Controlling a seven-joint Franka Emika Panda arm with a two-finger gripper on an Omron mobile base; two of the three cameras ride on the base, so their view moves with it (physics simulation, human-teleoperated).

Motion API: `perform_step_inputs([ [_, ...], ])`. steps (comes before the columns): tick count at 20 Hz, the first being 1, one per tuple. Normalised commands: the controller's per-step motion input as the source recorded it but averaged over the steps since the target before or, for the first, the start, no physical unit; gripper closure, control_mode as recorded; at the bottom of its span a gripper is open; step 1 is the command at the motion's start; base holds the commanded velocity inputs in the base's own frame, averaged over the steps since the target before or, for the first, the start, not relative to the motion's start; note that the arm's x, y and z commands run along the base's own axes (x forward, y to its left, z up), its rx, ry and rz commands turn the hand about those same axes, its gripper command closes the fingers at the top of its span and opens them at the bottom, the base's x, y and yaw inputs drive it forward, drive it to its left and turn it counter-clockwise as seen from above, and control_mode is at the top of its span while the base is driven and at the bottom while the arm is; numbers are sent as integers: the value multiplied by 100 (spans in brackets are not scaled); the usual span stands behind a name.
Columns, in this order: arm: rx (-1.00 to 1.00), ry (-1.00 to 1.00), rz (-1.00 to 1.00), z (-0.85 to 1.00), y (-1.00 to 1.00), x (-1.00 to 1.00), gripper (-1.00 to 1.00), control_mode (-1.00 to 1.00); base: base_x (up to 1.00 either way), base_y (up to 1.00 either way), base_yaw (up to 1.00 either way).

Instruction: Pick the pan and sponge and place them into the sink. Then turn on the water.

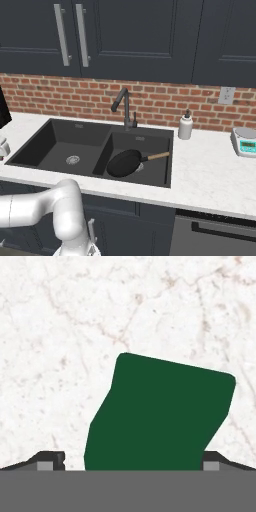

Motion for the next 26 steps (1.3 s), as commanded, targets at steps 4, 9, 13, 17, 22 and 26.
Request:
perform_step_inputs([
  [4,0,2,0,-8,0,0,100,-100,0,0,0],
  [9,0,1,0,0,0,0,100,-100,0,0,0],
  [13,0,0,0,-1,0,0,100,-100,0,0,0],
  [17,0,0,0,0,-7,-2,100,-100,0,0,0],
  [22,2,0,0,34,-69,-26,100,-100,0,0,0],
  [26,10,-1,0,60,-100,-36,100,-100,0,0,0],
])
